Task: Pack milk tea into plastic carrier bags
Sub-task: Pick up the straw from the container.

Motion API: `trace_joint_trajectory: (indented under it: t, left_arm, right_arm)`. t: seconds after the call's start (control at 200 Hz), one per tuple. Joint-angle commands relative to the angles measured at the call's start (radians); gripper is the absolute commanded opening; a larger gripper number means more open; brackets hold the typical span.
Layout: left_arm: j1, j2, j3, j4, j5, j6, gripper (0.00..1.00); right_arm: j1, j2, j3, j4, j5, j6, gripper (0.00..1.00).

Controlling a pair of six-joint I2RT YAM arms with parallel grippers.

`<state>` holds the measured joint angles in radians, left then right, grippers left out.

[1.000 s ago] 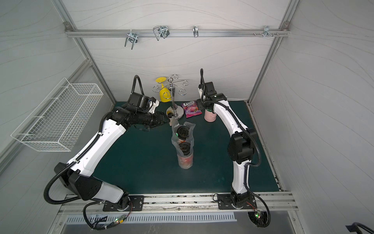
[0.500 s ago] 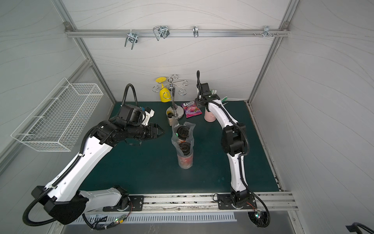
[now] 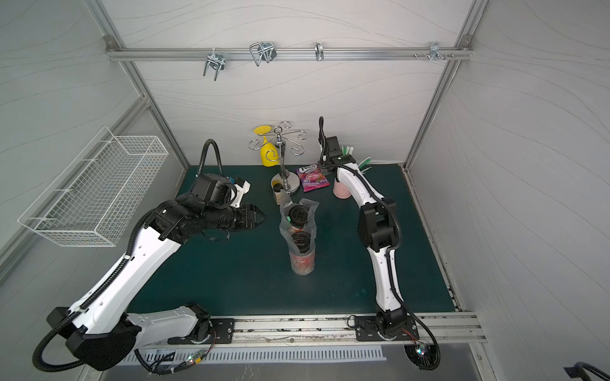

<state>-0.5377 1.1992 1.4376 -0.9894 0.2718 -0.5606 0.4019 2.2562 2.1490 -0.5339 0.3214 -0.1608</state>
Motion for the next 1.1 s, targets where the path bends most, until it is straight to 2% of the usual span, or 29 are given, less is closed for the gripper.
trace_joint_trajectory:
  t: [0.0, 0.48, 0.715, 0.835, 1.091]
  left_arm:
    - [-0.004, -0.003, -0.002, 0.002, -0.013, -0.012, 0.50]
    - [-0.005, -0.004, -0.020, 0.034, 0.013, -0.033, 0.49]
    - [-0.004, -0.027, -0.016, 0.042, 0.029, -0.046, 0.49]
    - [-0.005, -0.041, -0.018, 0.038, 0.029, -0.050, 0.49]
    - [-0.021, -0.046, -0.020, 0.019, 0.038, -0.053, 0.48]
  right_arm:
    - [0.011, -0.074, -0.025, 0.028, 0.003, -0.030, 0.07]
    - [-0.020, -0.280, -0.198, 0.087, -0.068, -0.011, 0.07]
    - [-0.035, -0.416, -0.253, 0.139, -0.145, 0.058, 0.04]
    - [-0.052, -0.530, -0.323, 0.190, -0.236, 0.081, 0.00]
    - [-0.077, -0.797, -0.431, 0.237, -0.470, 0.150, 0.00]
